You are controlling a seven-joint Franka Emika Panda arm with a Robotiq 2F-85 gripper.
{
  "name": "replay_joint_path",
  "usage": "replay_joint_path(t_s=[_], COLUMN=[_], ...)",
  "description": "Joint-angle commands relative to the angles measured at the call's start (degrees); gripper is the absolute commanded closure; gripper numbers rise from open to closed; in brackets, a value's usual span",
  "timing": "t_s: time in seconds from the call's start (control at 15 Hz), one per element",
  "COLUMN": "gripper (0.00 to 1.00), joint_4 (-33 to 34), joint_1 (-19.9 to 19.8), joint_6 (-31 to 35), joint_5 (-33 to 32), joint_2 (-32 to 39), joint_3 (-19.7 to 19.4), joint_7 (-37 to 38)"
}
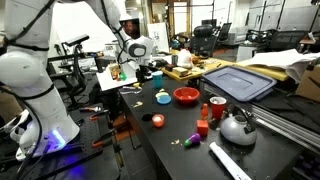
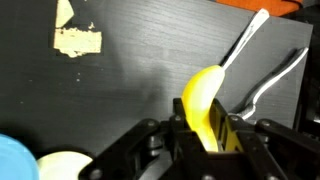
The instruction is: Move the banana to the left
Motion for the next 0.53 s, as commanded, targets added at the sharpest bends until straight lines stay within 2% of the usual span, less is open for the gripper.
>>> replay_joint_path(t_s=[0.0, 0.47], gripper=[0.93, 0.93], joint_4=[4.6, 11.3], joint_1=[1.1, 5.2], joint_6=[-1.5, -0.8], joint_5=[2.6, 5.0], joint_2=[2.6, 7.1], joint_3=[1.8, 3.8], joint_7=[-1.2, 2.3])
